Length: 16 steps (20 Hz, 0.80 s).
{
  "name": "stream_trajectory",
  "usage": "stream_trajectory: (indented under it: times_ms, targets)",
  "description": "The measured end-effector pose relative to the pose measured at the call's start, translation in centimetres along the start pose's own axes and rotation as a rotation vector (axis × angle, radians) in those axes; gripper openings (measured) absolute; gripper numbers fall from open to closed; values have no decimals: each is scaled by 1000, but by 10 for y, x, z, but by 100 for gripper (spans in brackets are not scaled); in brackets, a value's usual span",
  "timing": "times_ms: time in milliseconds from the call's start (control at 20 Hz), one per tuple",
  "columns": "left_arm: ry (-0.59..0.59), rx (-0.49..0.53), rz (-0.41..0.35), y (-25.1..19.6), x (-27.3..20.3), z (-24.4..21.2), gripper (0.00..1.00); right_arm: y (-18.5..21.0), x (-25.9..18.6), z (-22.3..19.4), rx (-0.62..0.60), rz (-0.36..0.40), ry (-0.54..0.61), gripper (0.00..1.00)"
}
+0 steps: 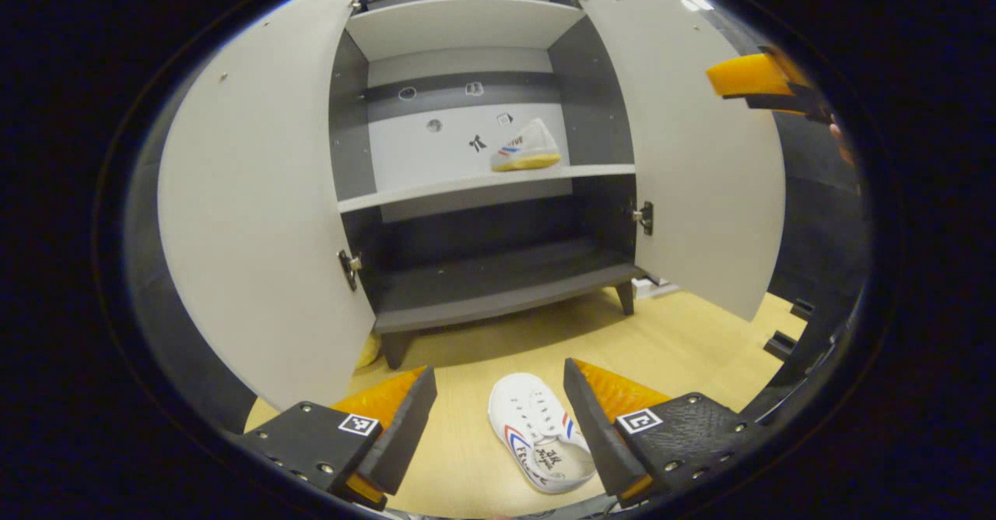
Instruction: Grab one shoe with the right hand and put it into the shoe cabinet, grab the other shoe with the left hand and put it into the shoe cabinet; then close the right door with the right hand and the left door with the left hand.
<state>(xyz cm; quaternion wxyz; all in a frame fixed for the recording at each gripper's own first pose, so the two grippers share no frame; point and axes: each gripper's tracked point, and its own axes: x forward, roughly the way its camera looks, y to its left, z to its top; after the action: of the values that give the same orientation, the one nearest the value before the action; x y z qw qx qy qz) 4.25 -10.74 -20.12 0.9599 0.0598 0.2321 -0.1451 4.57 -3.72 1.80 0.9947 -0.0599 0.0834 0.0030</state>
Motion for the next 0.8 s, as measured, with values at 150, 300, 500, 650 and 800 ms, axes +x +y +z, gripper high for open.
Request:
stream_trajectory:
  times_ms: [150,300,500,650,800]
  targets:
    - [117,-37,-14,-2,18,-44,95,-9,-13,-9,7,-17,22,97]
    - [237,-57,-32,-6,33,-85,95,-13,-23,-18,25,-21,48,98]
    - [339,-27,-31,-5,51,-121,95,-17,-28,-25,42,-28,71,98]
    - [435,-45,-24,-1,57,-136,93,-20,-31,-29,32,-28,89,98]
    - [459,-108,-73,-8,58,-137,82,-26,-32,-26,29,-45,80,97]
